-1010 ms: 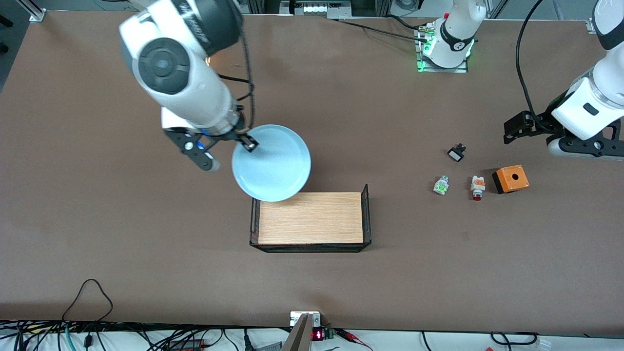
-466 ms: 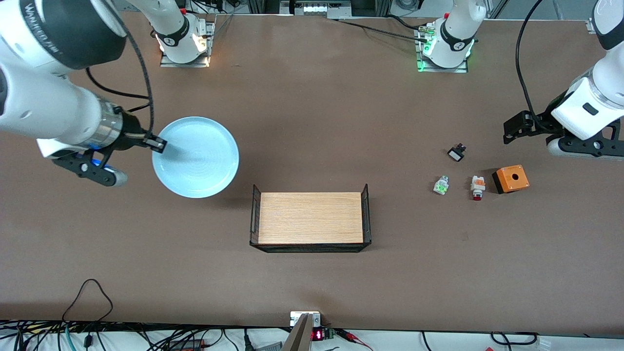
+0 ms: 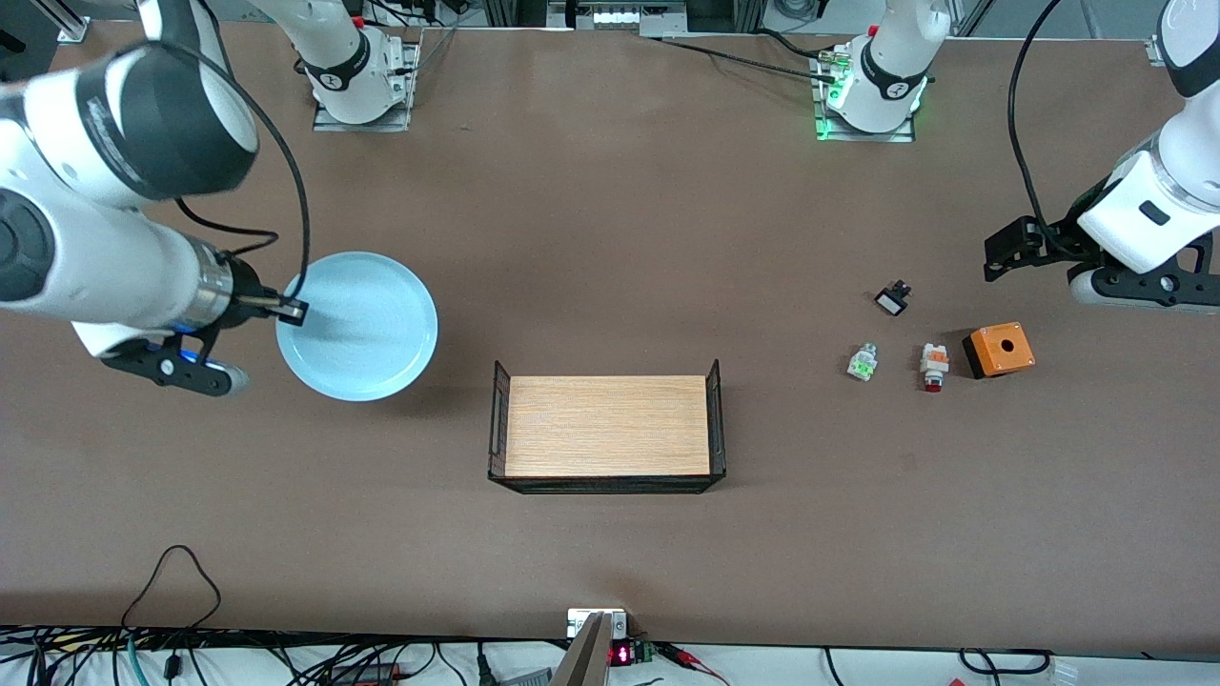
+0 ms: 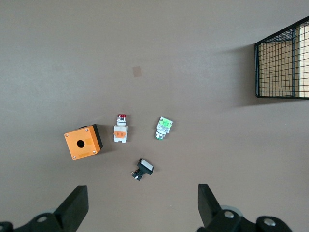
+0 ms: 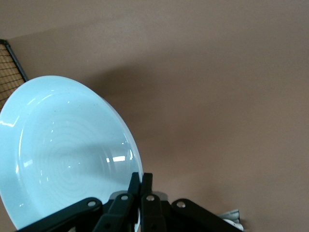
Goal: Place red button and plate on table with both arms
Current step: 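Lift the plate off the tray and carry it with the right gripper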
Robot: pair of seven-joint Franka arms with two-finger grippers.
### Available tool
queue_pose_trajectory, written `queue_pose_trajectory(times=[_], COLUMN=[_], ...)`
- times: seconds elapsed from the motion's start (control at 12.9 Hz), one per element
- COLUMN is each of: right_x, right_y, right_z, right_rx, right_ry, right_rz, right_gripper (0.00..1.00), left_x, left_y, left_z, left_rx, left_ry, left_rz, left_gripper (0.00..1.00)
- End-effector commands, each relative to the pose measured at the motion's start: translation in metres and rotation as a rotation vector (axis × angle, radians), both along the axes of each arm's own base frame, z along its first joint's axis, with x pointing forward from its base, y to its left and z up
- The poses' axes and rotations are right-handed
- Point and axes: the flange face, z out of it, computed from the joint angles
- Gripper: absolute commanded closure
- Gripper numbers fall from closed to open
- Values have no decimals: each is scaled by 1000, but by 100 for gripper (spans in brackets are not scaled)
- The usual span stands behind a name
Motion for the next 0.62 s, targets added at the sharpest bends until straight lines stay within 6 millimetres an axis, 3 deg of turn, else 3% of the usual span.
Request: queue_pose_trajectory(times=[0.0, 0.54], right_x=[7, 45], right_y=[-8, -61], right_z=[-32, -96], right_rx=[12, 41], right_ry=[-28, -104], right_rz=[34, 45], right_gripper=[100, 100], left_x=[-2, -4], left_y=[-1, -2], left_z=[7, 7], left_rx=[-20, -22], left_ry=[16, 29], left_rz=[4, 4], left_gripper=[0, 0])
